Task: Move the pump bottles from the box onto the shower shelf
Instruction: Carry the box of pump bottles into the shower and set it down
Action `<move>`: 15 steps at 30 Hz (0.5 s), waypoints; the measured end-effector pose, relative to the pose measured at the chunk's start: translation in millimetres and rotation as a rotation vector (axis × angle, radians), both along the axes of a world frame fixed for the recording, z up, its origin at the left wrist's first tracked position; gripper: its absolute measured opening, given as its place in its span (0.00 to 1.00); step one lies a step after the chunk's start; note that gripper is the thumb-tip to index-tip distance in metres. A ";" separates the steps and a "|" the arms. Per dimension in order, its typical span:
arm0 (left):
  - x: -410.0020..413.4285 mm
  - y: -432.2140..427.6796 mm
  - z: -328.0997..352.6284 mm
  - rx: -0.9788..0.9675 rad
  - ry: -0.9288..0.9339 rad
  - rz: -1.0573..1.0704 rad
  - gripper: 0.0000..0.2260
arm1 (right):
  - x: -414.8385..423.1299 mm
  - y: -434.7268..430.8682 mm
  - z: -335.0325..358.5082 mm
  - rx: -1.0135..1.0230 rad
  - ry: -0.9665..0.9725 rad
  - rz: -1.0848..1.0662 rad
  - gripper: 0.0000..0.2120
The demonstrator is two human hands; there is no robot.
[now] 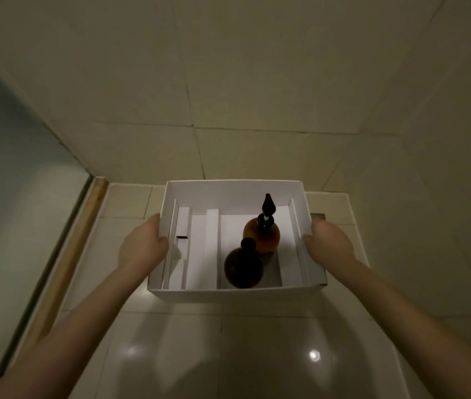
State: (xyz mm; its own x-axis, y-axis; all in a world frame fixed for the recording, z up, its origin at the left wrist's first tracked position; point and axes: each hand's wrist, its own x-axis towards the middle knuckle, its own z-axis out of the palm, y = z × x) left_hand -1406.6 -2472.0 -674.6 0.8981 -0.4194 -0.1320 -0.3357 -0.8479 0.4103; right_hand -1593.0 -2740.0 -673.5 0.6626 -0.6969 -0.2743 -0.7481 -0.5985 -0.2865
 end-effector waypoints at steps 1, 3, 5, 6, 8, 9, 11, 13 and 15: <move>-1.4 -0.1 -10.3 0.007 0.002 0.006 0.14 | -0.9 0.5 -9.5 -0.001 -0.002 0.011 0.10; -3.7 -0.9 -28.4 0.017 0.024 0.006 0.14 | -3.9 2.6 -26.5 -0.007 -0.004 0.023 0.10; -5.8 -0.3 -45.2 0.032 0.048 -0.001 0.15 | -7.4 6.3 -42.0 -0.002 0.013 0.010 0.11; -6.7 -0.4 -53.1 0.043 0.052 -0.004 0.16 | -9.4 7.9 -49.4 0.011 0.023 -0.007 0.11; -8.6 -1.4 -66.5 0.063 0.056 -0.010 0.17 | -12.8 10.5 -63.7 0.045 0.038 -0.037 0.11; -9.6 -2.2 -72.7 0.070 0.060 -0.015 0.18 | -14.5 11.7 -70.7 0.058 0.040 -0.041 0.11; -11.5 -3.7 -84.5 0.083 0.066 -0.022 0.19 | -18.5 14.1 -84.1 0.068 0.038 -0.037 0.10; -12.9 -4.5 -96.0 0.090 0.078 -0.024 0.20 | -21.6 16.2 -96.7 0.067 0.035 -0.046 0.09; -15.0 -5.1 -108.3 0.083 0.098 -0.020 0.20 | -22.1 16.6 -109.0 0.068 0.035 -0.055 0.08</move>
State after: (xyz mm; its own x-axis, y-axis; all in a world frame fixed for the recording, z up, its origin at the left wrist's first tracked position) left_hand -1421.6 -2477.1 -782.9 0.8707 -0.4214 -0.2534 -0.3150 -0.8737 0.3706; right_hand -1615.0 -2723.4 -782.6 0.6132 -0.7110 -0.3443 -0.7895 -0.5366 -0.2979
